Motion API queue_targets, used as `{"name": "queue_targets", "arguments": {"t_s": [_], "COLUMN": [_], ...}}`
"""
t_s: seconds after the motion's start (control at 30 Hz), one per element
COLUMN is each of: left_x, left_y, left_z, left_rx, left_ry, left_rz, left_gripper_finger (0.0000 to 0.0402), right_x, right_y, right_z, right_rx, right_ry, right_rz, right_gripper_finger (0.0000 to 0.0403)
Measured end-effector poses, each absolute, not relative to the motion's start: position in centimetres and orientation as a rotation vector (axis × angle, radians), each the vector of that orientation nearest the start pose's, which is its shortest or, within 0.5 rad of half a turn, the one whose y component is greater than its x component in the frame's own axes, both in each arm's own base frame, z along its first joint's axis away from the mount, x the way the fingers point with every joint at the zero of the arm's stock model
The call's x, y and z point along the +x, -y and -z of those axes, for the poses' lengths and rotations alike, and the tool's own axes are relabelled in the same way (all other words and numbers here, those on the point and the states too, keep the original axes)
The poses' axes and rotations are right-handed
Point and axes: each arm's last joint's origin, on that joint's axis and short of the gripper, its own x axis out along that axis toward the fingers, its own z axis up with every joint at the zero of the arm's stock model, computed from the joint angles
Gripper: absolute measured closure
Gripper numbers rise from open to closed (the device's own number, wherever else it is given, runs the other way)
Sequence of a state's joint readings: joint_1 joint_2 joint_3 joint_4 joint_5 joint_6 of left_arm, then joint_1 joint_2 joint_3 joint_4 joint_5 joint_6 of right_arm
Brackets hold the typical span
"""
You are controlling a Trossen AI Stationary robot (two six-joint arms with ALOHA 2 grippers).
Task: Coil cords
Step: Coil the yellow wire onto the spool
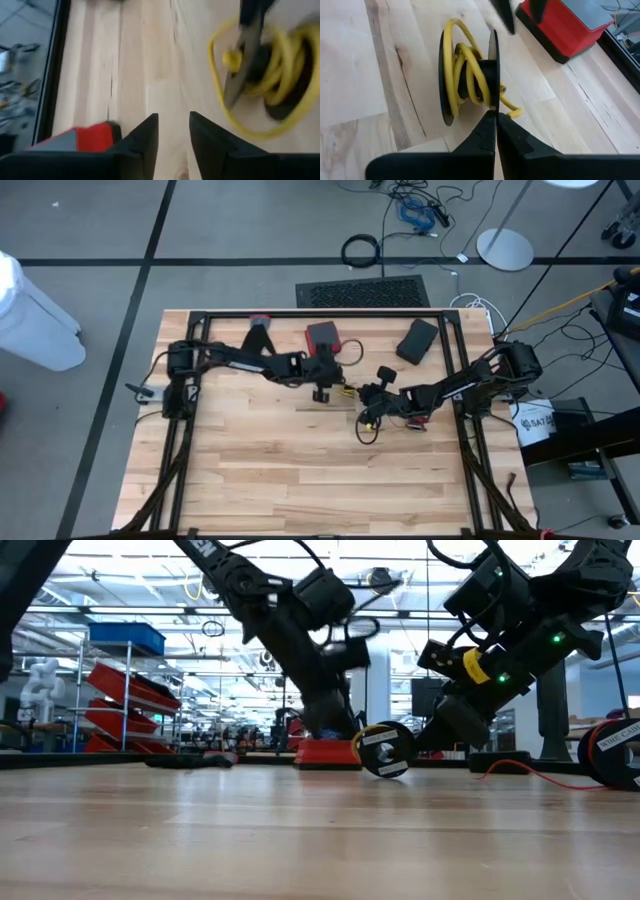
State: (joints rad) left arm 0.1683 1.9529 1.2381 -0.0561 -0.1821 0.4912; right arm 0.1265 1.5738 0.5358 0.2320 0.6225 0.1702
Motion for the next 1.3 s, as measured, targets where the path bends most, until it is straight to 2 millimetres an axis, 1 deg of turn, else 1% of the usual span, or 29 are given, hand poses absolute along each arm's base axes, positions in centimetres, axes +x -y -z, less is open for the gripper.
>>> {"name": "queue_targets", "arguments": {"t_s": [0.1,0.17,0.23,0.43,0.57,0.73,0.97,1.03,1.13,1.3], "left_x": [40.1,40.1,40.2,40.7,40.8,40.8,41.2,41.4,41.4,41.4], "left_y": [-8.3,-8.7,-9.0,-9.8,-9.7,-9.7,-9.6,-9.7,-9.7,-9.7], "left_z": [-17.7,-17.9,-17.4,-15.7,-15.8,-15.7,-14.5,-14.0,-13.7,-13.6], "left_rx": [0.358,0.291,0.257,0.209,0.185,0.177,0.126,0.12,0.113,0.118], "left_ry": [-0.769,-0.717,-0.696,-0.686,-0.656,-0.662,-0.66,-0.657,-0.664,-0.664], "left_rz": [-0.02,0.085,0.146,0.158,0.193,0.201,0.211,0.206,0.204,0.203], "left_gripper_finger": [0.0273,0.0273,0.0272,0.0272,0.0272,0.0272,0.0275,0.0284,0.0313,0.0389], "right_x": [26.0,26.1,26.1,26.2,26.2,26.2,26.3,26.3,26.3,26.3], "right_y": [-1.6,-1.6,-1.7,-1.7,-1.7,-1.7,-1.7,-1.7,-1.7,-1.7], "right_z": [-12.1,-12.2,-12.2,-12.2,-12.2,-12.3,-12.3,-12.3,-12.3,-12.3], "right_rx": [-0.138,-0.133,-0.131,-0.128,-0.128,-0.129,-0.124,-0.124,-0.123,-0.124], "right_ry": [-0.71,-0.709,-0.707,-0.702,-0.702,-0.693,-0.687,-0.686,-0.684,-0.684], "right_rz": [0.525,0.514,0.509,0.504,0.503,0.502,0.503,0.505,0.505,0.51], "right_gripper_finger": [0.0402,0.0402,0.0403,0.0403,0.0403,0.0403,0.0403,0.0403,0.0403,0.0403]}}
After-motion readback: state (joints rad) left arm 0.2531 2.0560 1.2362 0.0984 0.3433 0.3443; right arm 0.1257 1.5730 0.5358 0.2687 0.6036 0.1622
